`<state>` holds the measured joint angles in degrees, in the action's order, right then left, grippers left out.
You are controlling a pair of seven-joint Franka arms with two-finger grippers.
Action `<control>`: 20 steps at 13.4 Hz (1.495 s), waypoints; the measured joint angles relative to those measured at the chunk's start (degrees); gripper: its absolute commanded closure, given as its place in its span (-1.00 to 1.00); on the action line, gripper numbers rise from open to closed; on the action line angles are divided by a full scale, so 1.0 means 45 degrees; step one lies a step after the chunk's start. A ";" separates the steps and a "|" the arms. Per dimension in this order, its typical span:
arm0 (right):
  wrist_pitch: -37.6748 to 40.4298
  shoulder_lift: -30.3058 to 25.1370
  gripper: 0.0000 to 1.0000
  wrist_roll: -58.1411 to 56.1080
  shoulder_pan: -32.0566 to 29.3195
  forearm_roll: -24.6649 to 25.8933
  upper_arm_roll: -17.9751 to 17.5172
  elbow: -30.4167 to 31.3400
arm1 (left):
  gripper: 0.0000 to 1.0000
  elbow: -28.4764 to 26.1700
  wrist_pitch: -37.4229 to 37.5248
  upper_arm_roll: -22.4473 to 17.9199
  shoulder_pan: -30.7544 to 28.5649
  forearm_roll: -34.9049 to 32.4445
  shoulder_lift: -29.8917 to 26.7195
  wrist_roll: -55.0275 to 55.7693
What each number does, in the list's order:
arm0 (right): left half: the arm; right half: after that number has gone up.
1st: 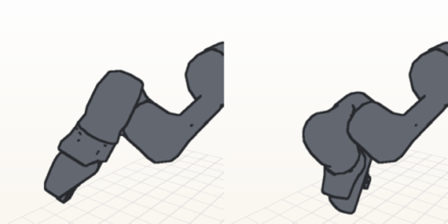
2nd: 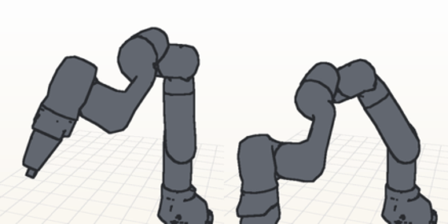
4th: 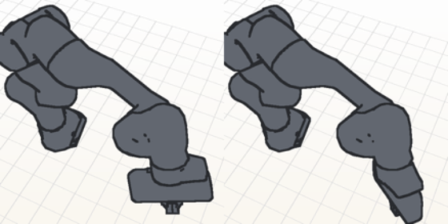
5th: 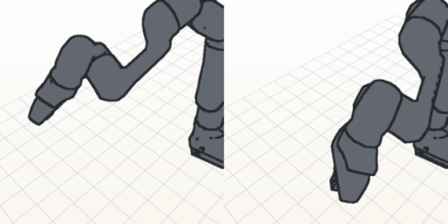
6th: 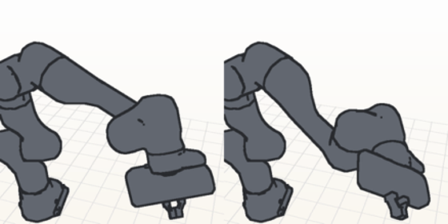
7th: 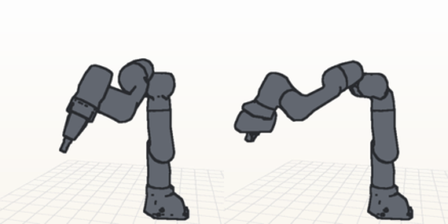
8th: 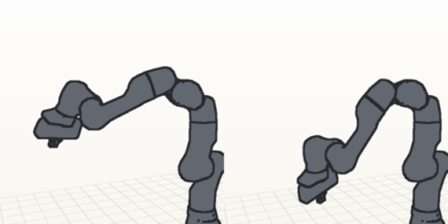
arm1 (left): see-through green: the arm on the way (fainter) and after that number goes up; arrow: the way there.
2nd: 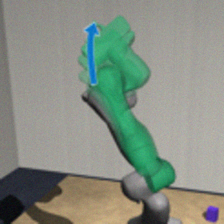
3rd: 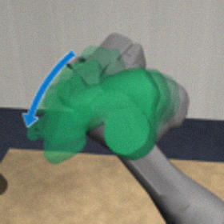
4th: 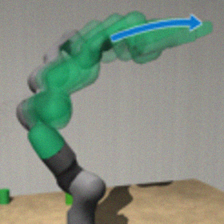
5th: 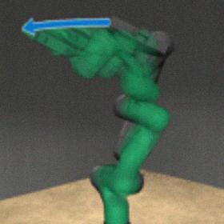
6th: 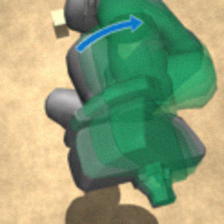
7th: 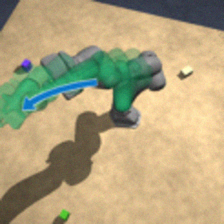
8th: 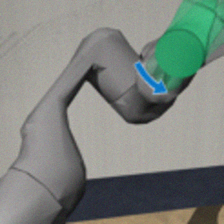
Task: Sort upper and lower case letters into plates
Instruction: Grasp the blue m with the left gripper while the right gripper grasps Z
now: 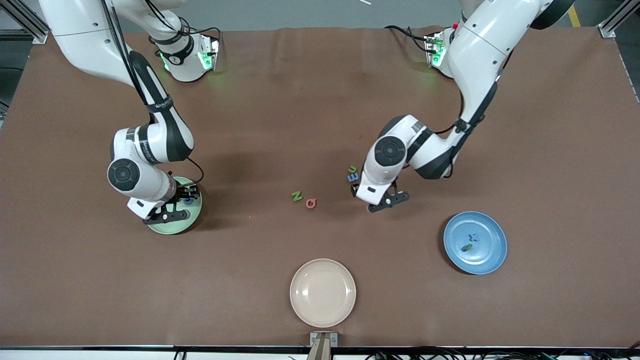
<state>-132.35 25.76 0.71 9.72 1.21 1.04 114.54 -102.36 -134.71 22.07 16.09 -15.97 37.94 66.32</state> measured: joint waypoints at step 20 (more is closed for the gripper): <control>-0.2194 0.3398 -0.52 0.8257 0.6003 0.0361 -0.0543 -0.4025 | 1.00 -0.0791 -0.1538 0.0003 0.1049 -0.1490 0.0274 0.3582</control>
<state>-142.22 41.05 37.86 36.74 2.83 -1.40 96.43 -105.92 -141.63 22.09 20.81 -22.68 39.17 82.44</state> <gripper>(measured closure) 0.216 0.599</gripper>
